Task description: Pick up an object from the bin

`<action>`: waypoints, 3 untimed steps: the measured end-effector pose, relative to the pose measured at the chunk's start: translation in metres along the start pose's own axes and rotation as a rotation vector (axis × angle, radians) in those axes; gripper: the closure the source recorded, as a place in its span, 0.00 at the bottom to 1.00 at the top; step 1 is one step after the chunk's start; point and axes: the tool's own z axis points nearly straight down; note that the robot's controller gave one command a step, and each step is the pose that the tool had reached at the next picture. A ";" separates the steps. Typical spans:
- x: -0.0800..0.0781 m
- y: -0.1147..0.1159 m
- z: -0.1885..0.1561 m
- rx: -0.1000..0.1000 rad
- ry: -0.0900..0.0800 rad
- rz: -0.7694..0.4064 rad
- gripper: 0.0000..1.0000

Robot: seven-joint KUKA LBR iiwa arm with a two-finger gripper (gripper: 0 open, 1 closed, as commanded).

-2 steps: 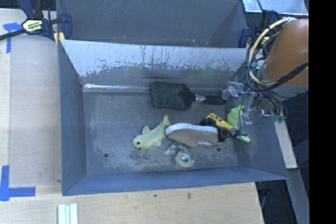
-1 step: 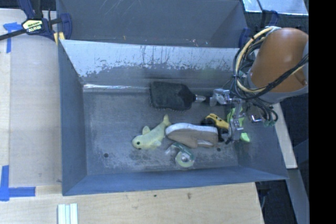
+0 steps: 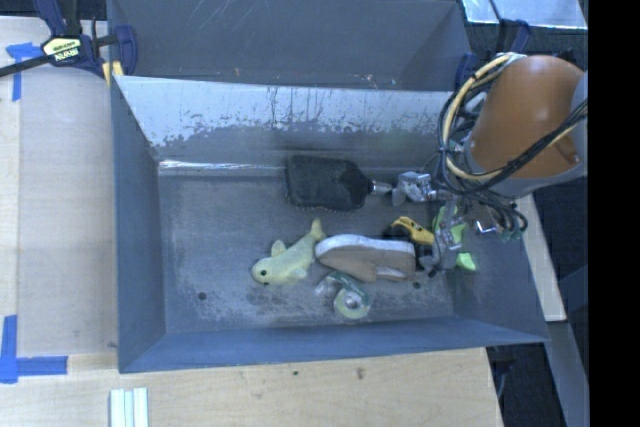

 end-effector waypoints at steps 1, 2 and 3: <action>0.024 0.029 0.007 0.000 -0.004 0.126 1.00; 0.024 0.029 0.007 0.000 -0.004 0.126 1.00; 0.027 0.039 -0.026 0.001 -0.008 0.112 1.00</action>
Offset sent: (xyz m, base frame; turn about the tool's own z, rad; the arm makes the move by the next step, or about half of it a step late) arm 0.0000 0.0000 0.0000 0.0000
